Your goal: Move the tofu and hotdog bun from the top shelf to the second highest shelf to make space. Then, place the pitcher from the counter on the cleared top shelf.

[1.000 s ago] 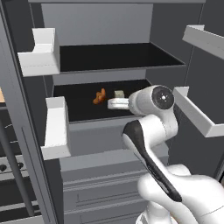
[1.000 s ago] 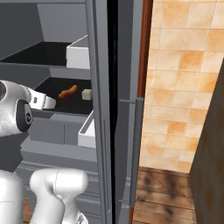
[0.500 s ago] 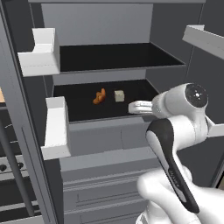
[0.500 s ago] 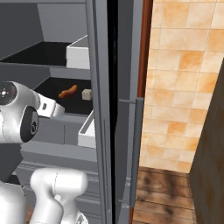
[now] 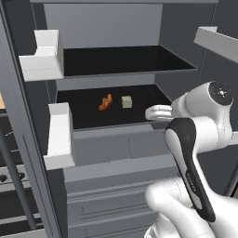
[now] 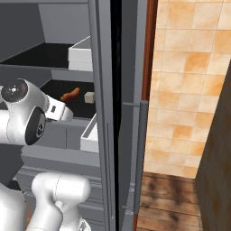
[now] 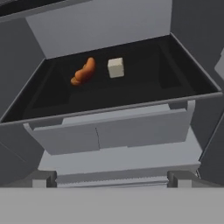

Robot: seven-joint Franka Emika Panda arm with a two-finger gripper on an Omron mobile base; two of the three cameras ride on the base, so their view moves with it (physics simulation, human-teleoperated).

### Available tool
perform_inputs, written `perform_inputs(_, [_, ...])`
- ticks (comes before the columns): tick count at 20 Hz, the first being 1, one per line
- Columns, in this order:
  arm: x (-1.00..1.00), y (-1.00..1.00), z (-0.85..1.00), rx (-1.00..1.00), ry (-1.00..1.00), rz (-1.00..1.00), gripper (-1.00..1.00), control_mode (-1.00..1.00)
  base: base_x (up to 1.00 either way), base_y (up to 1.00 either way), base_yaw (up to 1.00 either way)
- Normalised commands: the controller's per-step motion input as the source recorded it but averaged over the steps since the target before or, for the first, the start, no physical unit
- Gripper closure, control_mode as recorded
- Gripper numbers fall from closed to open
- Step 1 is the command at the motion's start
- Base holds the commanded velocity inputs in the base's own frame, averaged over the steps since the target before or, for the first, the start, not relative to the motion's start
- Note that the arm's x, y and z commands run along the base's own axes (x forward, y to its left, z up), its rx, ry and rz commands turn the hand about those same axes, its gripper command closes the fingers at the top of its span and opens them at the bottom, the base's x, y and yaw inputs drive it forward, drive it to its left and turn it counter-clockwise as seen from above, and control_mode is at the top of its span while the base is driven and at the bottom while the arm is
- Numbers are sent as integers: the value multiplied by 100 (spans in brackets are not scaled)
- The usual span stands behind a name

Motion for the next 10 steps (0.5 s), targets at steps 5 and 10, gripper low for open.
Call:
perform_inputs(5, [0, 0, 0, 0, 0, 0, -100, -100, 0, 0, 0])
perform_inputs(10, [0, 11, 0, -4, 0, 0, -100, -100, 0, 0, 0])
